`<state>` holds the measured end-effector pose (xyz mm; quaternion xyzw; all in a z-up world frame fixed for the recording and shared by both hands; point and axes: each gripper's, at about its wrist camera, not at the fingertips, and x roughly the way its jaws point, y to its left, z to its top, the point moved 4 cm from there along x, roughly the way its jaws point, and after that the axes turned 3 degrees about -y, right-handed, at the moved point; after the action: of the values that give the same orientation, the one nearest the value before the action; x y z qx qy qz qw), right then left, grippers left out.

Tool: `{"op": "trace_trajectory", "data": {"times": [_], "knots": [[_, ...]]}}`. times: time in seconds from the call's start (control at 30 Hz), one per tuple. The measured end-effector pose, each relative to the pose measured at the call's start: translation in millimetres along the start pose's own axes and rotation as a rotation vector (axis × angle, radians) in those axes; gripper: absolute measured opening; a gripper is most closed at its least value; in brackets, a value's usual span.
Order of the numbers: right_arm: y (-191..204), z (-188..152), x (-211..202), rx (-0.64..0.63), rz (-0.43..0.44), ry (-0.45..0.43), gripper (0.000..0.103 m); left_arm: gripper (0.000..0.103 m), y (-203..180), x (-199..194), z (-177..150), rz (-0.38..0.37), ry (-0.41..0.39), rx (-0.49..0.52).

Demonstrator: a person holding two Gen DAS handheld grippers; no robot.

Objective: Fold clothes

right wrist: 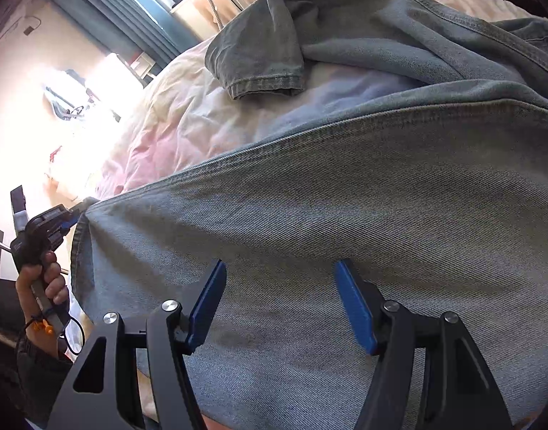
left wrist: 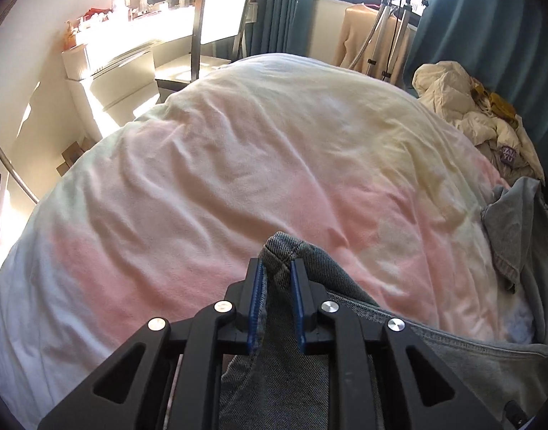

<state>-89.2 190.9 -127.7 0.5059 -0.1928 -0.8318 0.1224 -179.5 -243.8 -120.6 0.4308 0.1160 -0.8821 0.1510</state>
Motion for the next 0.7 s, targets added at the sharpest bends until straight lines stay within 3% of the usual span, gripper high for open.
{"op": "trace_trajectory", "data": {"times": [0.13, 0.3, 0.37, 0.43, 0.6, 0.7], "knots": [[-2, 0, 6, -0.004, -0.016, 0.006, 0.064, 0.018, -3, 13, -6, 0.014, 0.017, 0.037], [-2, 6, 8, -0.020, -0.043, -0.018, 0.064, 0.022, 3, -6, 1, -0.021, -0.005, -0.002], [-3, 8, 6, -0.027, -0.054, -0.033, 0.064, 0.029, 7, -17, 5, -0.040, -0.017, -0.022], [-4, 10, 4, -0.026, -0.062, -0.045, 0.064, 0.033, 9, -32, 9, -0.055, -0.046, -0.029], [-8, 14, -1, -0.015, -0.067, -0.066, 0.064, 0.038, -7, -81, 9, -0.054, -0.163, 0.061], [-10, 15, -1, -0.013, -0.072, -0.068, 0.064, 0.040, -8, -99, 8, -0.065, -0.190, 0.026]]}}
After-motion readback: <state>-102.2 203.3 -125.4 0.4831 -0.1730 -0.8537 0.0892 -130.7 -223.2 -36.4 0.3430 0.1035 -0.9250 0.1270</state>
